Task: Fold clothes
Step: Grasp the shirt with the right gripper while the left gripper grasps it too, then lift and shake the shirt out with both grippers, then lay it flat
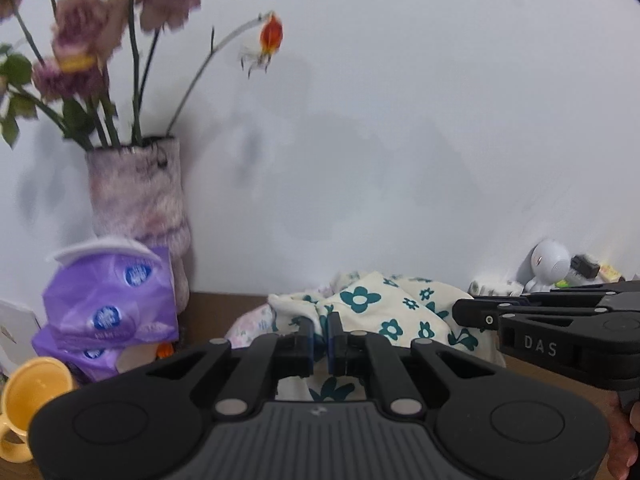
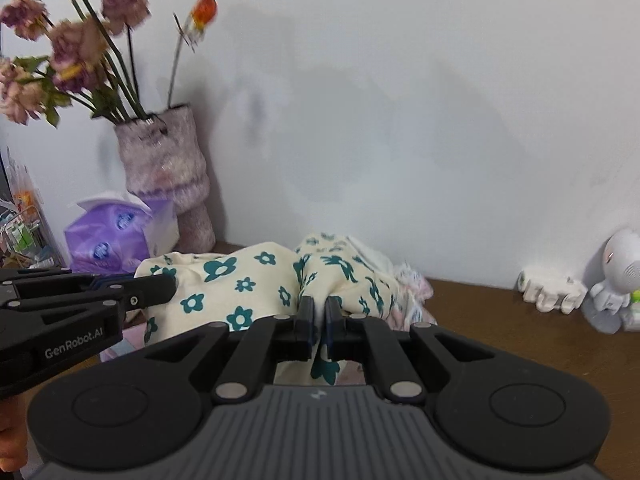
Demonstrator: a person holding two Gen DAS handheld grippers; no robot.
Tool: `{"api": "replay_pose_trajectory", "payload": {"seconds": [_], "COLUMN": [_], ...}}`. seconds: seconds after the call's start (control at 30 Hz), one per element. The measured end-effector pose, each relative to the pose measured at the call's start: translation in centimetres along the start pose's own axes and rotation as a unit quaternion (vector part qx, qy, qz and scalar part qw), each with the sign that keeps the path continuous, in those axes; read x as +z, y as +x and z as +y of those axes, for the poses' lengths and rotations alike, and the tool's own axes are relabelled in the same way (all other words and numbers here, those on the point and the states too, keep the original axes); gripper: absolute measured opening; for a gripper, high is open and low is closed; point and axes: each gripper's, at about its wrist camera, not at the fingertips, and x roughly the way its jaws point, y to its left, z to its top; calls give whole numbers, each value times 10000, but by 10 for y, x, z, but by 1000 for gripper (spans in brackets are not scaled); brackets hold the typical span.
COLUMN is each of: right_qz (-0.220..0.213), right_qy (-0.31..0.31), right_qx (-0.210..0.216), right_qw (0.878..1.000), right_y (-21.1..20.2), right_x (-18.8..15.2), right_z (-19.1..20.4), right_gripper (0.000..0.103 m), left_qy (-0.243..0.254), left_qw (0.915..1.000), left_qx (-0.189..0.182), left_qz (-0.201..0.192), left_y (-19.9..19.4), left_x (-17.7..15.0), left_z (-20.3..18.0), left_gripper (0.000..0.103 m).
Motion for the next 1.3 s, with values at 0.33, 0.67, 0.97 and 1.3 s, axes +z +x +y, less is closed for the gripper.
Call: {"api": "replay_pose_trajectory", "payload": {"seconds": [0.33, 0.67, 0.97, 1.3], "right_qz": [-613, -1125, -1156, -201], "right_qy": [-30, -141, -321, -372], "right_qx": [-106, -372, -624, -361], "right_qw": [9981, 9929, 9908, 9985], "right_y": [-96, -221, -322, -333], "right_x": [21, 13, -43, -198], "right_z": [7, 14, 17, 16], "right_gripper": [5, 5, 5, 5], "left_qy": [160, 565, 1101, 1379], "left_qw": [9984, 9924, 9854, 9810], "left_qx": [-65, -317, -770, -1364], "left_qz": [-540, -1047, -1043, 96], "left_y": [-85, -199, -281, -281], "left_x": [26, 26, -42, -195], "left_z": [-31, -74, -113, -125], "left_gripper": [5, 5, 5, 5]}}
